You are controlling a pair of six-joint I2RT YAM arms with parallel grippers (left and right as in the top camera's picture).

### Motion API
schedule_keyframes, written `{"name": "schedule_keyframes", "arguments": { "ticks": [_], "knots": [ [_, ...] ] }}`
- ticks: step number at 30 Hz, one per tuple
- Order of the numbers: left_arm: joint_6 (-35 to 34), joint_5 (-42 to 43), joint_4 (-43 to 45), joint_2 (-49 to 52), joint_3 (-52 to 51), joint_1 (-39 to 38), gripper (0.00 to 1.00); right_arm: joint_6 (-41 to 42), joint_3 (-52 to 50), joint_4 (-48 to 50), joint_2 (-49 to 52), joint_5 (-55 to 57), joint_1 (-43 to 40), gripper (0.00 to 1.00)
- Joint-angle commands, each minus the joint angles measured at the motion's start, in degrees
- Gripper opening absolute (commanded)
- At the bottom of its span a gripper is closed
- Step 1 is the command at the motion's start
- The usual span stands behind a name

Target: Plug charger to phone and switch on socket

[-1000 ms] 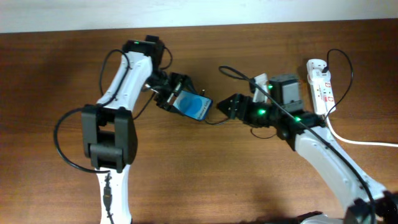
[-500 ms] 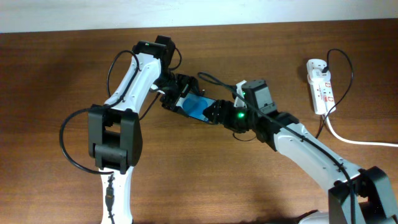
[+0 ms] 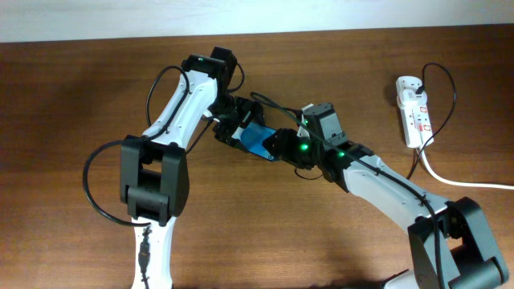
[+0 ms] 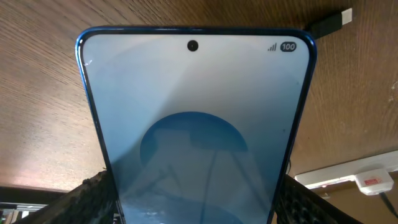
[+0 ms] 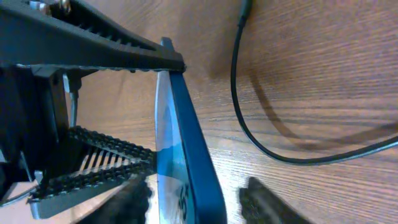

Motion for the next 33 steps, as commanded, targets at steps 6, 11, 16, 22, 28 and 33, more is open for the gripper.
{"name": "schedule_keyframes", "arguments": {
  "ticks": [6,11,16,22,28,33],
  "knots": [
    [-1.0,0.7,-0.2,0.2,1.4,0.0,0.0,-1.3,1.0,3.4,1.4,0.5,1.3,0.44],
    [-1.0,0.7,-0.6,0.2,1.4,-0.1,0.0,-1.9,1.0,5.7,2.4,1.2,1.9,0.43],
    [-1.0,0.7,-0.5,0.2,1.4,-0.1,0.0,-1.9,1.0,6.5,2.6,1.4,1.9,0.38],
    [-1.0,0.7,-0.5,0.2,1.4,-0.1,0.0,-1.9,1.0,6.5,2.6,1.4,1.9,0.28],
    [-1.0,0.7,-0.5,0.2,1.4,-0.1,0.0,-1.9,1.0,6.5,2.6,1.4,1.9,0.13],
    [-1.0,0.7,-0.5,0.2,1.4,-0.1,0.0,-1.9,1.0,6.4,2.6,1.4,1.9,0.05]
  ]
}}
